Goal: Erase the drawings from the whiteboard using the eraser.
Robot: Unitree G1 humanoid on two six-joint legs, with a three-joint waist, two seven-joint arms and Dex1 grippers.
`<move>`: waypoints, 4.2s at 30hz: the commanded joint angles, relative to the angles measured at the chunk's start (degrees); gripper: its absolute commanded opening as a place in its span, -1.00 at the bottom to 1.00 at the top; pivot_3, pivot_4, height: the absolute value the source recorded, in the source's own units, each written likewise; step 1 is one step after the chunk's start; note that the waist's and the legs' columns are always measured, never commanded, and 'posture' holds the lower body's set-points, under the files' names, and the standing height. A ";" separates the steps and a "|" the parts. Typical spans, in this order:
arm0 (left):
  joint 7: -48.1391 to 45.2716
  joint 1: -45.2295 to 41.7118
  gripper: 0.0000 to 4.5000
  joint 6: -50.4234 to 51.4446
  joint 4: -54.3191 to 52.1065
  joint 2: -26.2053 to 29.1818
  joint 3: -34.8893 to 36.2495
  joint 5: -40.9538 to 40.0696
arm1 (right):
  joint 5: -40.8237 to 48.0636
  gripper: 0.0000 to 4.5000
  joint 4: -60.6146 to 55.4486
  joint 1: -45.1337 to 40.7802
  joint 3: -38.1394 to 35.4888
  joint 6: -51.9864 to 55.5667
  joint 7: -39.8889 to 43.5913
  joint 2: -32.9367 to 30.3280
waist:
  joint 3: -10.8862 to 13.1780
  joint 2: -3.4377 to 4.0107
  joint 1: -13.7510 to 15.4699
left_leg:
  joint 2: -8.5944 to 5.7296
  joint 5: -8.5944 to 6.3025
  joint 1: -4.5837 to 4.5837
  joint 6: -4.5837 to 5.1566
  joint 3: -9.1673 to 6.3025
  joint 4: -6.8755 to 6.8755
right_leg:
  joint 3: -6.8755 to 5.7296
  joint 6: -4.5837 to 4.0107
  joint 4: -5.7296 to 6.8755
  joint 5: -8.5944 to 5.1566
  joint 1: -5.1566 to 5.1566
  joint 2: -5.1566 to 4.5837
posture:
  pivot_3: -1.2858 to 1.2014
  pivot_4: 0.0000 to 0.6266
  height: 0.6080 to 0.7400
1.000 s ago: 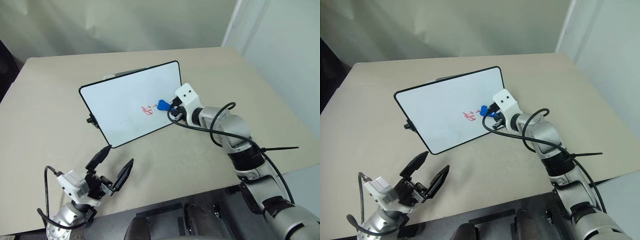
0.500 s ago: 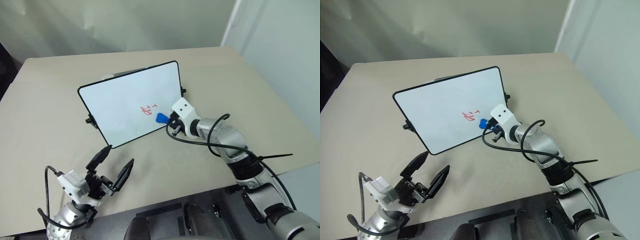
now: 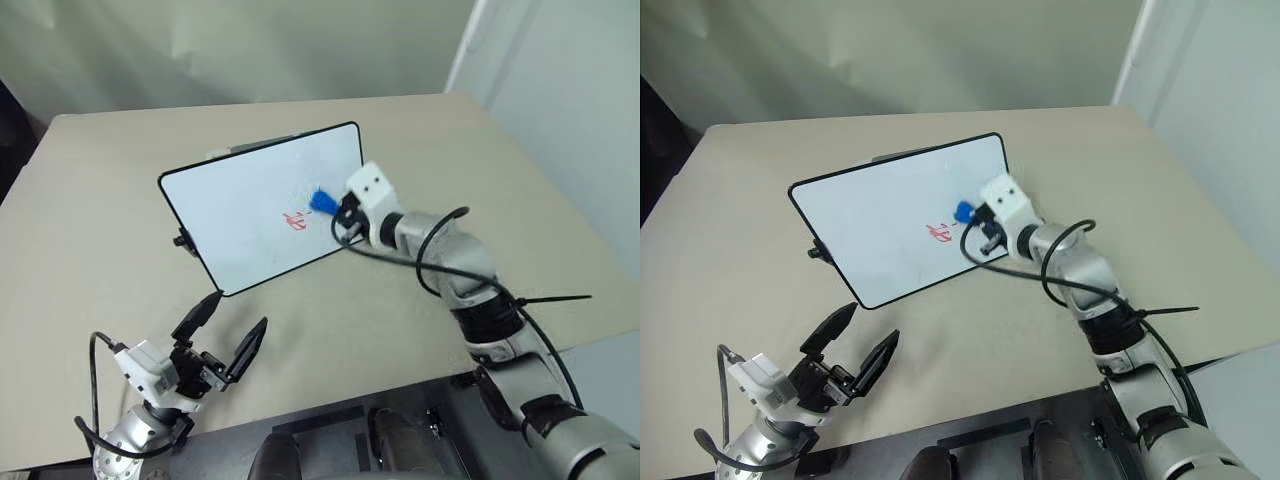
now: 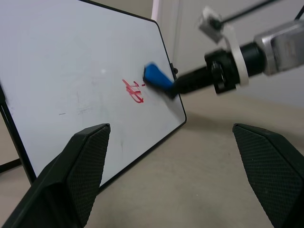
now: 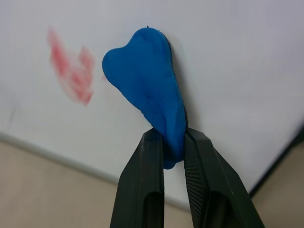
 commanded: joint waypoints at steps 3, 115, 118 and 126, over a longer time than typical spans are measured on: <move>-0.14 -0.20 1.00 -0.68 -0.48 0.04 0.45 -0.46 | -0.71 -0.82 -3.12 0.12 2.42 2.20 1.92 -0.69 | 0.00 0.01 -0.08 | 0.00 -0.04 0.00 -0.08 -0.01 0.00 | 0.00 0.00 0.04 0.00 0.00 0.00 | 0.03 -0.52 1.00; -0.18 -1.00 1.00 -0.01 0.10 0.31 2.40 -2.03 | -2.36 -0.82 3.35 -9.65 4.34 8.71 2.96 6.54 | 0.02 0.03 -0.46 | 0.00 0.02 -0.06 -1.15 -0.30 -0.22 | -0.03 -0.17 0.21 -0.05 -0.23 0.02 | 0.03 -0.52 1.00; -0.12 -1.21 1.00 0.00 0.26 0.31 2.39 -1.93 | -2.52 -0.82 3.60 -9.16 4.40 9.30 2.75 5.74 | 0.03 0.04 -0.44 | 0.00 0.05 -0.07 -1.19 -0.30 -0.16 | -0.03 -0.17 0.23 -0.04 -0.21 0.02 | 0.03 -0.52 1.00; -0.24 -1.19 1.00 0.10 0.08 0.31 2.06 -1.79 | -1.67 -0.82 2.06 -11.91 -0.03 6.34 1.15 7.29 | 0.03 0.04 -0.51 | 0.00 0.05 -0.06 -1.20 -0.30 -0.15 | -0.03 -0.17 0.27 -0.03 -0.23 0.02 | 0.03 -0.52 1.00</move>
